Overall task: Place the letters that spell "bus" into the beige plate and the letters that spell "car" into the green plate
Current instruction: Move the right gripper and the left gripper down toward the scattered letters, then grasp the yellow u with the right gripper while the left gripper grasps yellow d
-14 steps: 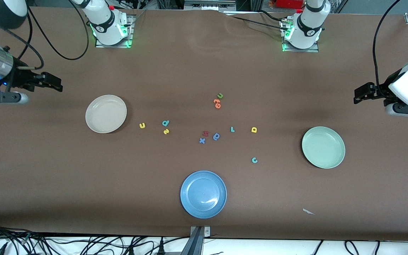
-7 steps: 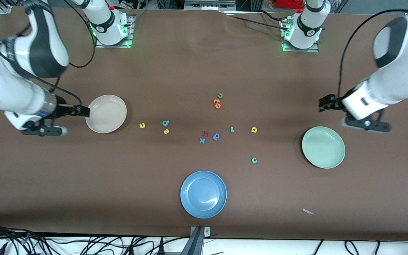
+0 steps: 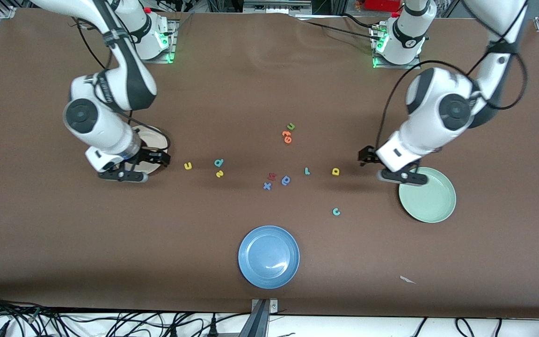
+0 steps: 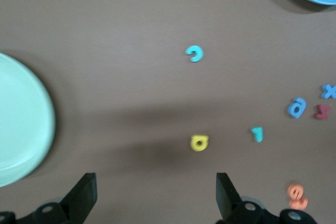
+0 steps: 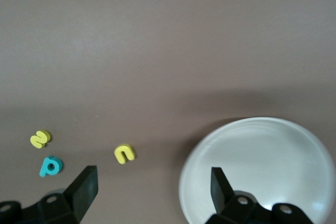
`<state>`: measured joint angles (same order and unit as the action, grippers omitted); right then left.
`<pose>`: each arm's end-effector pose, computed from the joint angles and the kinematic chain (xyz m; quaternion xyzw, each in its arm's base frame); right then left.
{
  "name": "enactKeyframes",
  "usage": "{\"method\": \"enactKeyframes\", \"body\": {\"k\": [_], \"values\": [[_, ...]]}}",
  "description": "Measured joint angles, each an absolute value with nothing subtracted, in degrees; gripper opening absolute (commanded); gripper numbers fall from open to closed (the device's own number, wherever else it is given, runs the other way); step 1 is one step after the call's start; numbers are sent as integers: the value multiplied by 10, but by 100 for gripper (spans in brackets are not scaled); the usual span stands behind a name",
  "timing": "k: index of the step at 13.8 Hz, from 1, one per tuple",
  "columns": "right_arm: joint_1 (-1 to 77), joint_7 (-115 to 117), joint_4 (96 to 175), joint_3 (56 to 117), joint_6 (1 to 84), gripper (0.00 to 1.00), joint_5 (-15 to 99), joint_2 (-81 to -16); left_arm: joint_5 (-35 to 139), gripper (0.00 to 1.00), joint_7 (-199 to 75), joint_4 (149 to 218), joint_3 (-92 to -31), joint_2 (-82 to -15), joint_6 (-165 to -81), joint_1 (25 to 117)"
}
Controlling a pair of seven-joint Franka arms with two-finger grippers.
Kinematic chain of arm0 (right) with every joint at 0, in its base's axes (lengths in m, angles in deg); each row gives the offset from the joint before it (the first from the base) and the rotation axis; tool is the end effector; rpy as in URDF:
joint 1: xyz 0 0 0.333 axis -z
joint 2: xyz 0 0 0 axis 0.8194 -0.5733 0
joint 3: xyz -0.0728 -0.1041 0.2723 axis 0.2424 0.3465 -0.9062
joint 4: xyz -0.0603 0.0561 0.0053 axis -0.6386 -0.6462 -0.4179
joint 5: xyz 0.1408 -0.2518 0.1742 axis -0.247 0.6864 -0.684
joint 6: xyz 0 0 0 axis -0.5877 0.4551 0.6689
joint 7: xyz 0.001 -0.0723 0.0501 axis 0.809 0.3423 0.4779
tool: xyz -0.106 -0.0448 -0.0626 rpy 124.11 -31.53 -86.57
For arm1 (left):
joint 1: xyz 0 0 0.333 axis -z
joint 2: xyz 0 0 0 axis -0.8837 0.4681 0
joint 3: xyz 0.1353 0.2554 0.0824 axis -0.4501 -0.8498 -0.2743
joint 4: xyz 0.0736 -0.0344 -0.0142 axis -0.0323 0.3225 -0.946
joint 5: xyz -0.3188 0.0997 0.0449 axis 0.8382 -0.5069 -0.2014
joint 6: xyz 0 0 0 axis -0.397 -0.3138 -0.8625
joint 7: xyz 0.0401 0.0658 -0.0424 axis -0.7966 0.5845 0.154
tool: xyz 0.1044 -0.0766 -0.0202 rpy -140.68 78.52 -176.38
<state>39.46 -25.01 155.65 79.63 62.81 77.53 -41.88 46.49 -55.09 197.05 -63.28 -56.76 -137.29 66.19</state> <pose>0.5189 0.1602 0.2913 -0.9991 0.0420 0.0000 0.0110 0.5262 -0.1925 0.3224 0.9971 -0.0399 -0.0051 0.0641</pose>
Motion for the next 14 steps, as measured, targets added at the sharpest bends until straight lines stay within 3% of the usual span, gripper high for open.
{"method": "enactKeyframes", "body": {"k": [4,11,14], "values": [[360,-284,1586,796,699,69,775,-465,360,99,-404,1982,-630,-486,-1477,718],[353,-285,1585,796,747,63,776,-509,325,89,-391,1981,-630,-417,-1522,724],[344,-285,1585,796,756,58,776,-520,324,76,-391,1981,-630,-411,-1522,731]]}}
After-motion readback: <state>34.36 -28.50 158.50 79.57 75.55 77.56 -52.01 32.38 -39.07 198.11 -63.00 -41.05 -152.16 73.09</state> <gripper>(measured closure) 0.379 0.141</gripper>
